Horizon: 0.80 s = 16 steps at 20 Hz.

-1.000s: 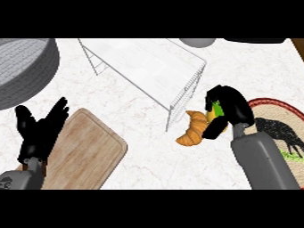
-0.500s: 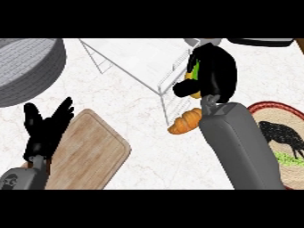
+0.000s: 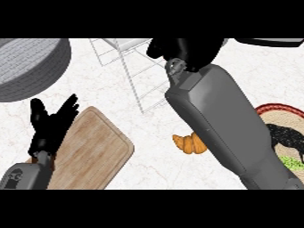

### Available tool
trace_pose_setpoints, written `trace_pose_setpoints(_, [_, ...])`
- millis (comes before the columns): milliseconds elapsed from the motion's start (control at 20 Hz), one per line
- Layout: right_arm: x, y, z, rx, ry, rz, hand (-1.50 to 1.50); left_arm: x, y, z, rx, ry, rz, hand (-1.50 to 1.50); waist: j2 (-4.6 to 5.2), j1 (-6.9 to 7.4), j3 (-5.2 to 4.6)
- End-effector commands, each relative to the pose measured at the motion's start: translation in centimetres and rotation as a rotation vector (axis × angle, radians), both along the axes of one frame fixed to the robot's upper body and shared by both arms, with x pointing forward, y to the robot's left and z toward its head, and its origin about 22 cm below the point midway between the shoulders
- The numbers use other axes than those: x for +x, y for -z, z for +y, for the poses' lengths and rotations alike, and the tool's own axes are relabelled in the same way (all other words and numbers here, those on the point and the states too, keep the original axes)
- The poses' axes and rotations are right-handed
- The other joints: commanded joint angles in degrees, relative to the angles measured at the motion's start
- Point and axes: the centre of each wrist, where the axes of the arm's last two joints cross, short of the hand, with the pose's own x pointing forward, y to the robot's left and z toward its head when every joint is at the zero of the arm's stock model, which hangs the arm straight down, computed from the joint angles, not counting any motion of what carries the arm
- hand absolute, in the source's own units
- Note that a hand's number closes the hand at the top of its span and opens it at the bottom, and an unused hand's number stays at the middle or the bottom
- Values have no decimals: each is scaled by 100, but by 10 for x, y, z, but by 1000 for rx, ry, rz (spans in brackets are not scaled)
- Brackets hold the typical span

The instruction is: Pick the lemon from the placemat and place it in the tiered shelf

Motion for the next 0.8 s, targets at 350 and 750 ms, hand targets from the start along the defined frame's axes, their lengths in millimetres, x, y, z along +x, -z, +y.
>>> trace_pose_setpoints(350, [-2, -108, 46, 72, 275, -22, 150, -4, 9, -3, -9, -2, 38, 0, 82, -4, 1])
trace_pose_setpoints(750, [18, -125, 56, 94, 265, 98, 150, -12, 13, 0, -22, -17, 36, 0, 147, -126, 20])
